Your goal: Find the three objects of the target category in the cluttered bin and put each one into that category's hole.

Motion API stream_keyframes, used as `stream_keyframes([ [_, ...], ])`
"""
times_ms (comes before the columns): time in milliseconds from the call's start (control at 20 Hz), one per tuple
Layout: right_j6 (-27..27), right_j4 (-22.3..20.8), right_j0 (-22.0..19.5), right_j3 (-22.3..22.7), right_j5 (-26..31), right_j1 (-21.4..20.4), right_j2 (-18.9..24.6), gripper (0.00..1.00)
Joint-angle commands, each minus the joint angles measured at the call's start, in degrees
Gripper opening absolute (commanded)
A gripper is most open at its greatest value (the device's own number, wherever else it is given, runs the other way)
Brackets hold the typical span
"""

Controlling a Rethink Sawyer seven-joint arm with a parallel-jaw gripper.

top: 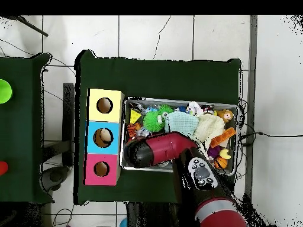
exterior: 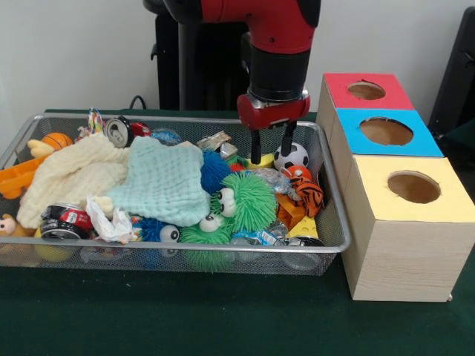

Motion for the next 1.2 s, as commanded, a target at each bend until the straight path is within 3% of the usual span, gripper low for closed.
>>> stream_keyframes([
  [50, 0.17, -4.51, 2.69, -5.55, 1.47, 1.57, 0.63, 1.0],
  [300, 0.34, -5.24, 3.44, -5.28, 0.39, 2.24, 0.37, 1.0],
  [850, -3.02, -5.73, -3.55, -2.54, -4.1, 5.21, 5.89, 1.0],
  [1200, -4.38, -7.77, -4.65, -2.89, -3.32, 5.17, 6.96, 1.0],
])
